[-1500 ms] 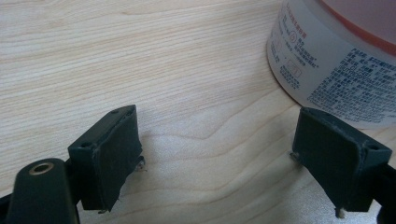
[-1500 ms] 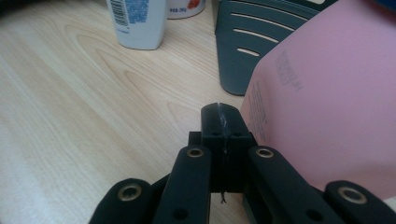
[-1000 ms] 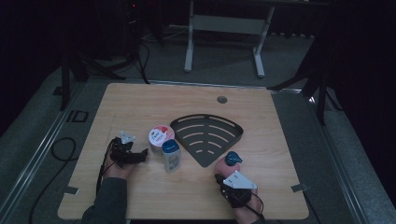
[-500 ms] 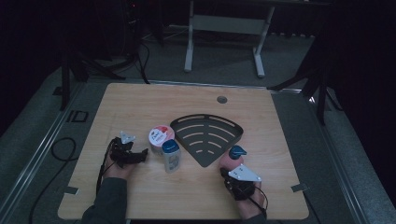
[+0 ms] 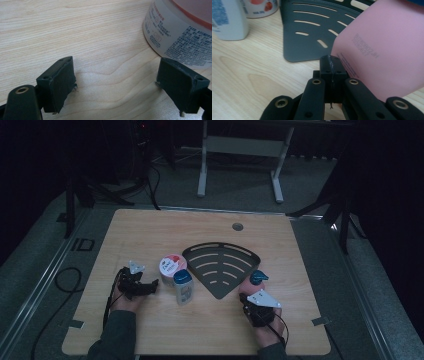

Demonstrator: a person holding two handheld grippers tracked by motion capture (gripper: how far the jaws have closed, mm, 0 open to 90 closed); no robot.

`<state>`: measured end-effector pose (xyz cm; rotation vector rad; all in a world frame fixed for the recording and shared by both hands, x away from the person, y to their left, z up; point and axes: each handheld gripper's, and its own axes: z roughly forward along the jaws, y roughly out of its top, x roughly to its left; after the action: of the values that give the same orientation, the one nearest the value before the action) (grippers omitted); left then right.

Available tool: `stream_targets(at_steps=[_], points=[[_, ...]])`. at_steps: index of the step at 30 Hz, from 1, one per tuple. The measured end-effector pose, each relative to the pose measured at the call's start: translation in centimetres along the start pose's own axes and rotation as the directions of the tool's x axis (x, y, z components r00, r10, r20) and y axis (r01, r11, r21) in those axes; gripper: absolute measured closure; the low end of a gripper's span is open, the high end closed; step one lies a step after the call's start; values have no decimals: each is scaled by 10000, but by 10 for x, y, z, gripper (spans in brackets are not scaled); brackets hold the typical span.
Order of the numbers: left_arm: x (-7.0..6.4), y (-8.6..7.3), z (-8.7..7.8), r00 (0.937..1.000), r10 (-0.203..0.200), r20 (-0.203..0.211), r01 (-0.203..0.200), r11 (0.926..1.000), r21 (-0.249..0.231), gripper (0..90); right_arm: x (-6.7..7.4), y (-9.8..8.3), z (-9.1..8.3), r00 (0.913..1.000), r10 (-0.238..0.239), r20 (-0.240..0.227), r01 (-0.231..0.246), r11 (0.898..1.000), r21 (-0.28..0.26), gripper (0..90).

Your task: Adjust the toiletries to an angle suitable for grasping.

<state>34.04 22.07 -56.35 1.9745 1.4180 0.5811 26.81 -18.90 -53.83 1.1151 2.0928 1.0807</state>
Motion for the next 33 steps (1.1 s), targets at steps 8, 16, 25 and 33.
stream_targets(at_steps=[8,16,25,33], points=[[0,0,0,10000,-2,-2,2,10000,2,145,-10,2,4,9995,148,276,-148,9999,11,900],[0,0,0,10000,-3,-2,3,10000,1,145,-21,9,14,9988,-259,419,252,9995,184,900],[0,0,0,10000,-4,-2,4,10000,-1,145,-37,-4,5,9994,197,297,-209,9989,411,899],[0,0,0,10000,-15,-8,15,10000,-12,145,-45,-2,11,9989,180,425,-202,9984,526,900]])
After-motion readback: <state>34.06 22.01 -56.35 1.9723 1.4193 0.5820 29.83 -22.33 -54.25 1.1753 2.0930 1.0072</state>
